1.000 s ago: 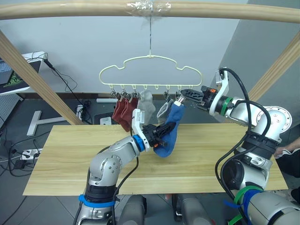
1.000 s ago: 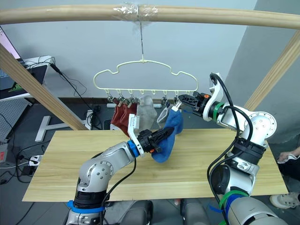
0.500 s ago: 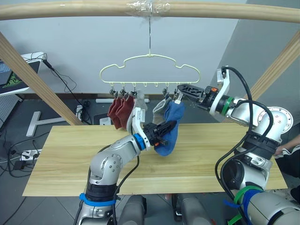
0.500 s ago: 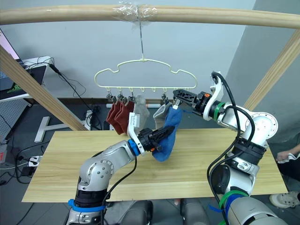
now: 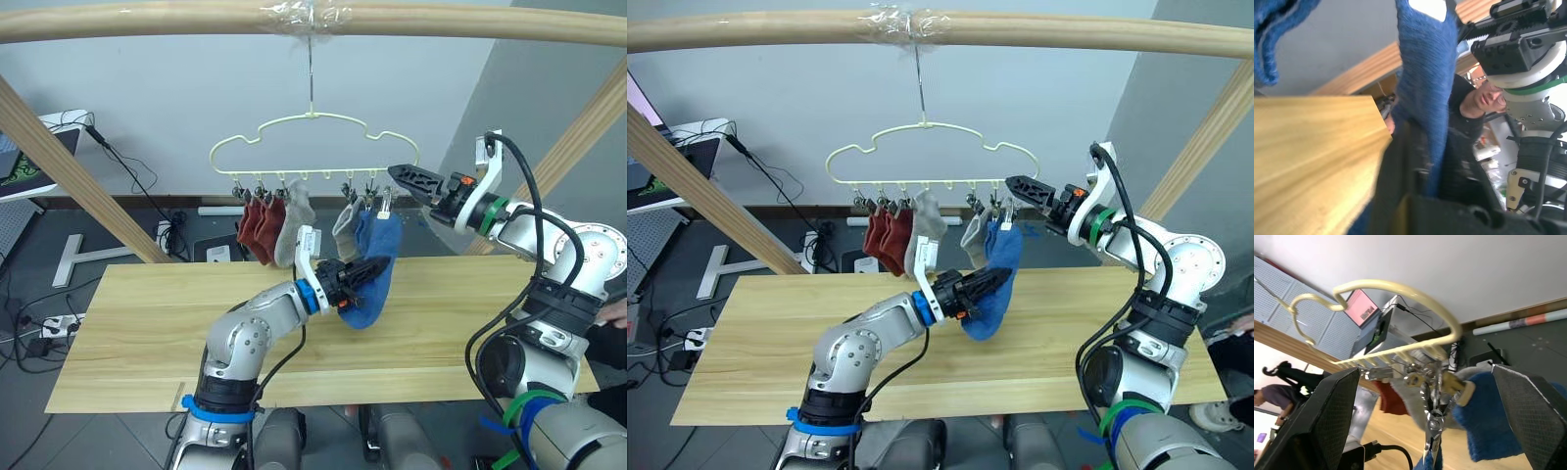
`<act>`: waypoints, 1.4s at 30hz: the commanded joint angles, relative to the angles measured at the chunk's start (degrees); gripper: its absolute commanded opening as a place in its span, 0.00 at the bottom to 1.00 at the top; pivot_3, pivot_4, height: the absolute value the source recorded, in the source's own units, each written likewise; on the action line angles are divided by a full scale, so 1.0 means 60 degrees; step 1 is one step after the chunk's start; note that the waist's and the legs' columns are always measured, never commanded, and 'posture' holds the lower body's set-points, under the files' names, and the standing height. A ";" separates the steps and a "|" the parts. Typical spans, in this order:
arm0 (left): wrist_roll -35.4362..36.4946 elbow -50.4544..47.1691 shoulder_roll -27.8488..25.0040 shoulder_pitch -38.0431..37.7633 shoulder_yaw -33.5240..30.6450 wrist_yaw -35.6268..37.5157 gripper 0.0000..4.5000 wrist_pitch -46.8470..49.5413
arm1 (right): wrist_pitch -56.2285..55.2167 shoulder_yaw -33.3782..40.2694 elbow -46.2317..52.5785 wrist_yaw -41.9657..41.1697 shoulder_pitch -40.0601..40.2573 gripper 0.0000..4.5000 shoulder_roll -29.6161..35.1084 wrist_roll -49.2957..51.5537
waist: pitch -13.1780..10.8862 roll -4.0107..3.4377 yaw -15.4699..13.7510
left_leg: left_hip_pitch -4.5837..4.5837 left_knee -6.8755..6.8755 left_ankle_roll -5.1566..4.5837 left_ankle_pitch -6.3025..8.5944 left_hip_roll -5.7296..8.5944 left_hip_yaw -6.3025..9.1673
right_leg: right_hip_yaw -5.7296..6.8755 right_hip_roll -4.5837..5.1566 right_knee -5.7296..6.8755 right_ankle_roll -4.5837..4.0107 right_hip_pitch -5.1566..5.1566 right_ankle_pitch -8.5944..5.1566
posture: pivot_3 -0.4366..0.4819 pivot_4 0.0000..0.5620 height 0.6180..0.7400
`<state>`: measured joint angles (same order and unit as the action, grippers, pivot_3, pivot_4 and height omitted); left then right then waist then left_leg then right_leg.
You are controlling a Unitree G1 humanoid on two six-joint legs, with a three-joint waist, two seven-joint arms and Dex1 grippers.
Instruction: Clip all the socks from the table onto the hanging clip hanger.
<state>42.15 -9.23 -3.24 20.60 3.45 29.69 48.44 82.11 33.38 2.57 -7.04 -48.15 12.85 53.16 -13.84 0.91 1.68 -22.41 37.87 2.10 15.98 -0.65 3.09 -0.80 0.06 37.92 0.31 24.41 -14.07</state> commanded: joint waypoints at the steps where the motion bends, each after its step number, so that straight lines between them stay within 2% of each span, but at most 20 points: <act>1: 0.0186 -0.0054 -0.0020 -0.0033 0.0087 0.0298 0.44 0.0021 | -0.0384 0.0012 0.0227 -0.0128 -0.0028 1.00 0.0178 0.0241 | 0.0000 0.0000 0.0001 | 0.0000 0.0000 0.0000 0.0000 0.0000 0.0000 | 0.0000 -0.0001 0.0002 0.0023 0.0000 -0.0014 | 0.47 0.38 1.00; 8: 0.0080 0.0050 -0.0270 -0.0480 0.0167 0.0545 0.95 -0.0007 | -0.0691 -0.0397 0.0598 -0.0323 0.0606 1.00 0.0521 0.0267 | 0.0000 0.0000 0.0009 | -0.0003 0.0001 0.0000 0.0000 0.0003 -0.0008 | -0.0006 -0.0001 -0.0003 0.0025 0.0001 -0.0014 | 0.46 0.38 1.00; 9: 0.0029 0.0015 -0.0363 -0.0550 0.0187 0.0564 0.99 -0.0016 | -0.0737 -0.0465 0.0642 -0.0359 0.0679 1.00 0.0592 0.0254 | 0.0000 0.0000 0.0008 | -0.0005 0.0001 0.0000 0.0000 0.0002 -0.0007 | -0.0006 0.0000 -0.0003 0.0023 0.0002 -0.0014 | 0.46 0.38 1.00; 10: 0.0007 -0.0036 -0.0439 -0.0615 0.0198 0.0576 0.99 -0.0018 | -0.0760 -0.0514 0.0701 -0.0365 0.0737 1.00 0.0627 0.0251 | 0.0000 0.0000 0.0009 | -0.0005 0.0002 0.0000 0.0000 0.0003 -0.0007 | -0.0007 0.0001 -0.0002 0.0024 0.0003 -0.0014 | 0.46 0.38 1.00; 15: -0.0312 -0.0850 -0.2169 -0.1631 -0.0422 0.0894 0.99 -0.0295 | -0.1318 -0.1442 0.1288 -0.1299 0.1734 1.00 0.1583 -0.0141 | 0.0000 -0.0001 0.0031 | 0.0002 -0.0007 0.0000 0.0000 -0.0012 -0.0003 | -0.0005 0.0001 0.0001 0.0030 0.0009 -0.0018 | 0.46 0.39 1.00; 19: 0.0038 -0.1510 -0.3545 -0.2202 -0.2180 0.0827 0.99 -0.0419 | -0.2720 -0.3234 0.2135 -0.3463 0.3196 1.00 0.3785 -0.1223 | -0.0007 -0.0003 0.0006 | -0.0021 -0.0001 0.0002 0.0000 -0.0018 0.0001 | -0.0001 0.0010 0.0002 0.0038 0.0036 -0.0024 | 0.49 0.40 1.00; 22: 0.0042 -0.1830 -0.4541 -0.2684 -0.2966 0.1020 0.99 -0.0268 | -0.3809 -0.3677 0.2126 -0.4357 0.3680 1.00 0.4552 -0.1792 | -0.0008 -0.0002 0.0012 | -0.0019 0.0004 0.0002 -0.0001 -0.0014 -0.0009 | -0.0009 0.0011 -0.0007 0.0042 0.0036 -0.0026 | 0.51 0.40 1.00; 27: 0.0083 -0.2121 -0.6028 -0.3616 -0.4639 0.1324 0.99 -0.0298 | -0.4827 -0.3864 0.2592 -0.5452 0.4292 1.00 0.5662 -0.2375 | -0.0024 0.0018 -0.0006 | -0.0020 0.0002 0.0002 0.0000 -0.0016 -0.0011 | -0.0021 0.0020 -0.0019 0.0044 0.0040 -0.0027 | 0.53 0.40 1.00; 30: 0.0089 -0.2034 -0.6364 -0.3835 -0.5164 0.1392 0.99 -0.0417 | -0.4884 -0.3705 0.2758 -0.5706 0.4462 1.00 0.5859 -0.2218 | -0.0025 0.0019 -0.0045 | -0.0024 -0.0001 0.0003 0.0000 -0.0022 -0.0003 | -0.0004 0.0019 -0.0022 0.0043 0.0042 -0.0028 | 0.55 0.41 1.00; 34: -0.0970 -0.1330 -0.7638 -0.4858 -0.6342 0.2419 0.99 -0.1484 | -0.5612 -0.3315 0.3143 -0.6615 0.4620 1.00 0.6502 -0.2303 | -0.0056 0.0031 -0.0063 | -0.0028 -0.0005 0.0005 0.0000 -0.0023 -0.0001 | -0.0014 0.0022 -0.0023 0.0043 0.0050 -0.0028 | 0.56 0.42 1.00; 36: -0.1019 -0.0996 -0.8143 -0.5044 -0.6699 0.2680 0.99 -0.1393 | -0.5917 -0.3206 0.2807 -0.6917 0.4365 1.00 0.6783 -0.2405 | -0.0058 0.0032 -0.0076 | -0.0051 -0.0007 0.0005 0.0000 -0.0022 -0.0001 | -0.0022 0.0026 -0.0020 0.0042 0.0087 -0.0028 | 0.57 0.42 1.00; 42: -0.0764 -0.0932 -0.8249 -0.4646 -0.6765 0.2685 0.99 -0.1238 | -0.5674 -0.3294 0.2466 -0.7157 0.3819 1.00 0.6944 -0.2129 | -0.0080 0.0056 -0.0238 | -0.0061 -0.0004 0.0005 0.0000 -0.0019 -0.0009 | -0.0019 0.0035 -0.0021 0.0041 0.0097 -0.0027 | 0.57 0.42 1.00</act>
<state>36.99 -13.93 -52.52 -8.13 -36.13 45.86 41.20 48.13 12.76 16.95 -49.13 -24.06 53.87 39.55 -14.32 1.25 0.25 -22.83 37.84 2.13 15.99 -0.77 3.04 -0.88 0.27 37.79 0.55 25.03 -14.23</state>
